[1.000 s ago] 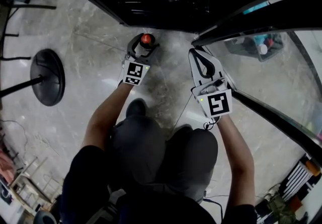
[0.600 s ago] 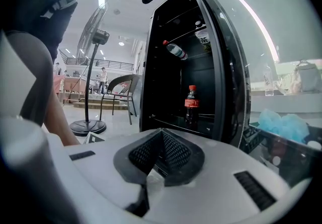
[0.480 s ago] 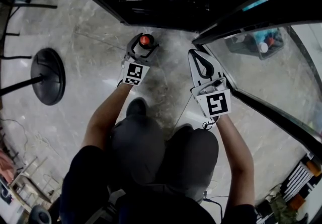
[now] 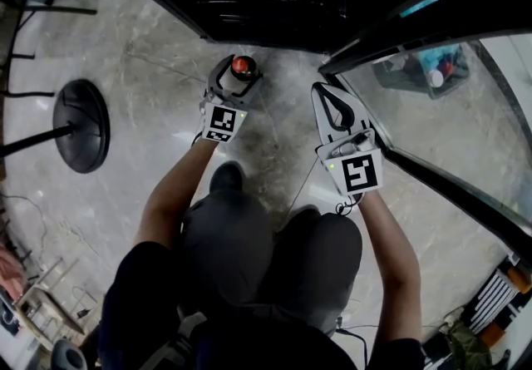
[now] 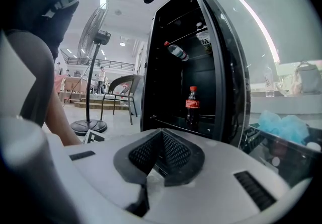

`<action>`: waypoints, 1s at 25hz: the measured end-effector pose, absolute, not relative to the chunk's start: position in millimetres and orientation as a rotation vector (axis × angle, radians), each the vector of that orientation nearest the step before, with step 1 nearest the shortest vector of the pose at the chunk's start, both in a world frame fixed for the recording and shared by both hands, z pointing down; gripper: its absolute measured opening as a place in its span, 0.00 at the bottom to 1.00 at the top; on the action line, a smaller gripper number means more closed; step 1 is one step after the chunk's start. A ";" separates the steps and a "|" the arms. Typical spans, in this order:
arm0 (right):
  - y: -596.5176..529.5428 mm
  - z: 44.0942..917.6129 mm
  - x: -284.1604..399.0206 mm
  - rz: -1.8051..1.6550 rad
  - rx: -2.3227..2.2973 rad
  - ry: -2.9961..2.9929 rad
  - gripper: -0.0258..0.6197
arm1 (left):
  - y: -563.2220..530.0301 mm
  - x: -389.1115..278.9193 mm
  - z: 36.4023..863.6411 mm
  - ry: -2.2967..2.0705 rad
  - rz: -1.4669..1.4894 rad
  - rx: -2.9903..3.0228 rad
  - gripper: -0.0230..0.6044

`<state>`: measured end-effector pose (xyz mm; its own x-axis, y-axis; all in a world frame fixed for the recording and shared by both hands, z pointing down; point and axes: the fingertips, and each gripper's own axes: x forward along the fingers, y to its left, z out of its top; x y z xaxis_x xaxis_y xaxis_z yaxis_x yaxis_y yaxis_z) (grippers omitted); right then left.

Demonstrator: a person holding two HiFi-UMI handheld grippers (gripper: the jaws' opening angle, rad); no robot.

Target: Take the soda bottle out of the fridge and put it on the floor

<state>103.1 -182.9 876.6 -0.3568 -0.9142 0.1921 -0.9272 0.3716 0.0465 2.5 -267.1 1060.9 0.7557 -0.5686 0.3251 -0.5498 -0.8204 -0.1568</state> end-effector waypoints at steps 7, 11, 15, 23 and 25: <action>-183.0 877.2 100.3 0.107 1.656 -2.451 0.07 | -264.6 -3.6 1058.5 0.926 -0.562 -2.900 0.57; -182.4 878.8 98.6 0.108 1.647 -2.454 0.07 | -262.8 -10.2 1050.2 0.937 -0.543 -2.894 0.58; -182.5 875.3 100.1 0.101 1.656 -2.457 0.07 | -256.1 -21.2 1037.0 0.914 -0.536 -2.884 0.58; -182.9 876.8 100.2 0.095 1.657 -2.458 0.07 | -239.8 -43.8 1008.2 0.886 -0.459 -2.908 0.52; -182.7 876.2 97.3 0.093 1.647 -2.461 0.07 | -241.2 -47.3 1008.9 0.896 -0.467 -2.905 0.47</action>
<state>97.3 -182.7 876.2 -0.3711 -0.9106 0.1821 -0.9217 0.3850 0.0469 -47.3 -241.2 1008.9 0.7844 -0.5596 0.2677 -0.5397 -0.8283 -0.1501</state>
